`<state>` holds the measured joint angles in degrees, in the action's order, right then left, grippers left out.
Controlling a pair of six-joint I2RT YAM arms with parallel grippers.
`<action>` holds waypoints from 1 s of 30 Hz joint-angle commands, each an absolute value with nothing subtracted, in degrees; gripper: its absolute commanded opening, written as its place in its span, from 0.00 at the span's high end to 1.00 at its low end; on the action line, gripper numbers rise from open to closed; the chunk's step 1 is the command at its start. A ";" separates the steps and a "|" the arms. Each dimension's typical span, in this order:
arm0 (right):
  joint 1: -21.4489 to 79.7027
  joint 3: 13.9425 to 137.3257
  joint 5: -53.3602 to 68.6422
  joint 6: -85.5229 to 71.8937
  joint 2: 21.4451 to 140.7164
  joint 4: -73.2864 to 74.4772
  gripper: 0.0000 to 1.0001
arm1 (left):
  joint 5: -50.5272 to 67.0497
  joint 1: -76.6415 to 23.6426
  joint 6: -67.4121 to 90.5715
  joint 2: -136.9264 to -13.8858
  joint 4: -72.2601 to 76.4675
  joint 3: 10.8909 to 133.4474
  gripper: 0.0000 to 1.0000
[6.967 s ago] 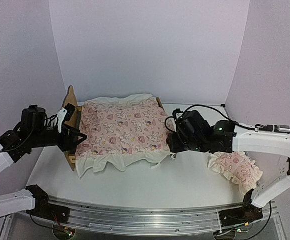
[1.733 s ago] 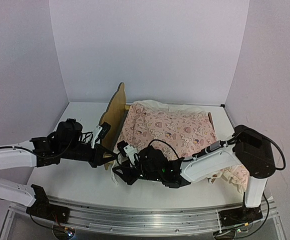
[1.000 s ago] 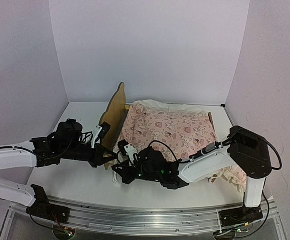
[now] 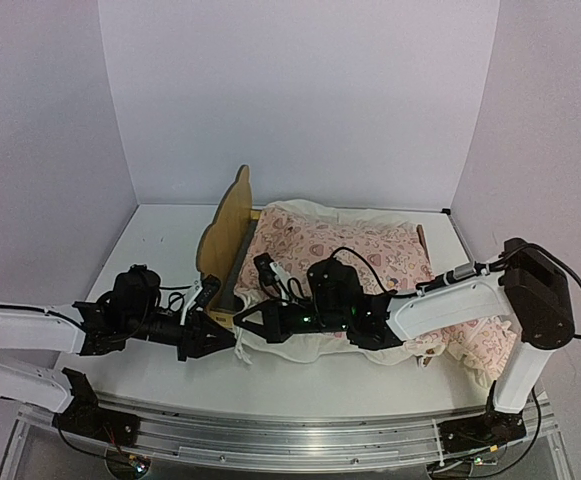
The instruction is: Set up the pet bed
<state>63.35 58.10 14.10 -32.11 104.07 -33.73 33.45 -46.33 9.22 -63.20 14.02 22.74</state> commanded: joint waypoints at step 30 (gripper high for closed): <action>62.57 57.89 16.52 -34.79 103.65 -30.11 0.82 | 35.29 -46.24 2.25 -63.37 19.68 24.84 1.00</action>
<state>62.79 57.84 15.30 -34.47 104.51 -31.68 35.77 -46.33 2.92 -64.34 18.30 22.92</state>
